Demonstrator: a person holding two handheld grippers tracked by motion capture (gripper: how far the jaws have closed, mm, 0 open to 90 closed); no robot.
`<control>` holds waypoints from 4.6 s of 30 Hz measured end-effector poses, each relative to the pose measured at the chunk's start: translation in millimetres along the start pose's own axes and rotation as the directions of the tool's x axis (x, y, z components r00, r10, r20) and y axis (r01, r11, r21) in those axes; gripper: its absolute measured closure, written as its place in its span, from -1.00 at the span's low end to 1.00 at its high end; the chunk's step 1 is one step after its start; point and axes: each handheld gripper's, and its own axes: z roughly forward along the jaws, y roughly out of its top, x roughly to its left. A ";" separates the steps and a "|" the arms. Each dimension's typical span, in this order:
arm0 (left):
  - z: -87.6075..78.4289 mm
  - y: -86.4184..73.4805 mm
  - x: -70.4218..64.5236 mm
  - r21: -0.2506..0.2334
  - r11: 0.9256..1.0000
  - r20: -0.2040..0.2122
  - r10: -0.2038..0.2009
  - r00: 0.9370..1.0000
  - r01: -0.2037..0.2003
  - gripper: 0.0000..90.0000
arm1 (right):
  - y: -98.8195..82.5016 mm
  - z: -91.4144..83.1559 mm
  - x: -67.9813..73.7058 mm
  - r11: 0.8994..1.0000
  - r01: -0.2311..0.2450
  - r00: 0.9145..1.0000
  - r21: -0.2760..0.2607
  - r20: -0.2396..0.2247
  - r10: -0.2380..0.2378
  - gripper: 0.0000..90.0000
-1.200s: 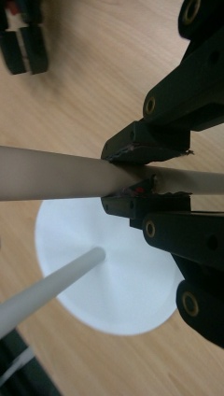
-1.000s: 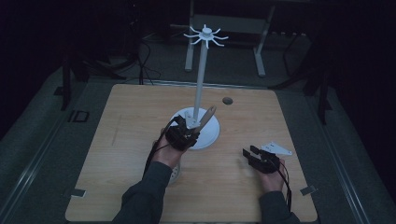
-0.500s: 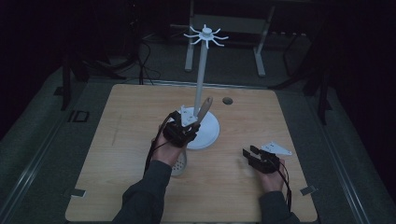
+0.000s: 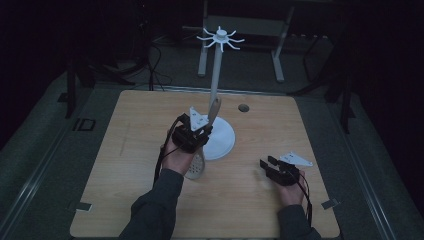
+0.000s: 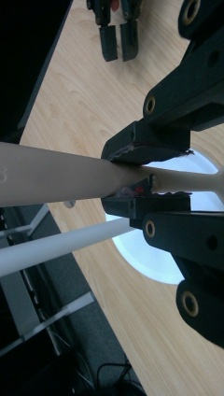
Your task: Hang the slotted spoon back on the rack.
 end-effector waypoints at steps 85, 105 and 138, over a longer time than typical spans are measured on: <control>-12.1 75.0 -7.9 -0.224 0.971 -0.238 -0.143 0.961 0.089 0.65 | 0.1 0.4 -1.2 1.000 -0.002 1.000 0.002 -0.006 0.002 0.25; -17.9 91.8 -12.2 -0.247 0.966 -0.272 -0.147 0.951 0.078 0.65 | 0.1 0.2 -0.7 1.000 0.000 1.000 0.001 -0.004 0.000 0.23; -4.2 103.6 -8.3 -0.180 0.981 -0.320 -0.133 0.938 0.078 0.65 | -0.1 -0.2 -1.3 1.000 -0.004 1.000 -0.002 -0.008 0.004 0.22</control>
